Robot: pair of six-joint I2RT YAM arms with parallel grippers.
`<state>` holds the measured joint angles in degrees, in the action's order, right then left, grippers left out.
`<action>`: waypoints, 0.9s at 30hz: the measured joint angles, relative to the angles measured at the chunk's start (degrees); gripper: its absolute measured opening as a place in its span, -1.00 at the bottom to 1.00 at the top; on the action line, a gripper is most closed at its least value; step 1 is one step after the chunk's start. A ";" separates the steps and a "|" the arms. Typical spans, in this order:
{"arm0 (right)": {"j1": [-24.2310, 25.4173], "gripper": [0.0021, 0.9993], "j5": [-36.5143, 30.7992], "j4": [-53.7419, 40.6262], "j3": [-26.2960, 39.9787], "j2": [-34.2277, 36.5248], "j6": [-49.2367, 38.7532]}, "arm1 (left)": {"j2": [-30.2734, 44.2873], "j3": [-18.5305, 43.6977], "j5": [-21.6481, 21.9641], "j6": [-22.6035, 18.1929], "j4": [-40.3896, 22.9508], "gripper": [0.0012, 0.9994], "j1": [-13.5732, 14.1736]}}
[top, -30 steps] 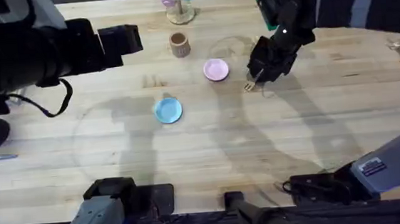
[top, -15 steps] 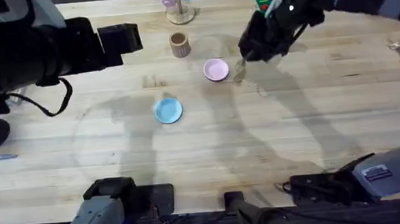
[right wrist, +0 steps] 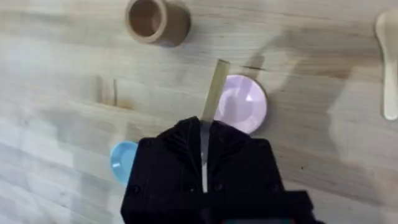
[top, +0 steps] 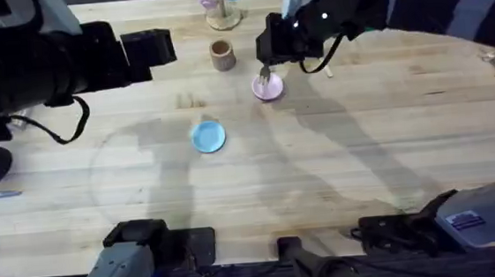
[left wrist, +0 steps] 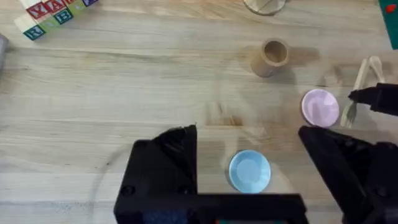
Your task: Pick up a utensil and set it on the pink plate, then put the other utensil in the container.
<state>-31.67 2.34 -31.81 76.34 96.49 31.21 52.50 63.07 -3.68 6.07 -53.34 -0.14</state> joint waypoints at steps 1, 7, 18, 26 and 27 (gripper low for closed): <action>-0.31 -0.94 -0.01 0.02 0.04 0.00 -1.23 | 0.00 0.00 0.00 0.00 0.00 0.99 0.00; -0.78 -0.94 -0.07 -0.30 0.77 0.00 -4.94 | -0.01 0.00 0.00 0.00 0.00 0.99 0.00; -0.78 -0.94 -3.84 -11.47 13.72 4.70 -7.27 | -0.01 0.00 0.00 0.00 0.00 0.99 0.00; -0.73 -0.94 -4.47 -16.12 17.67 10.17 -7.70 | 0.00 0.00 0.00 0.00 0.00 0.99 0.00; -0.73 -0.94 -4.47 -16.22 17.67 10.88 -7.70 | -0.01 0.00 0.00 0.00 0.00 0.99 0.00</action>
<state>-32.40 -2.13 -48.03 94.02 107.37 23.51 52.49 63.07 -3.68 6.07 -53.34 -0.14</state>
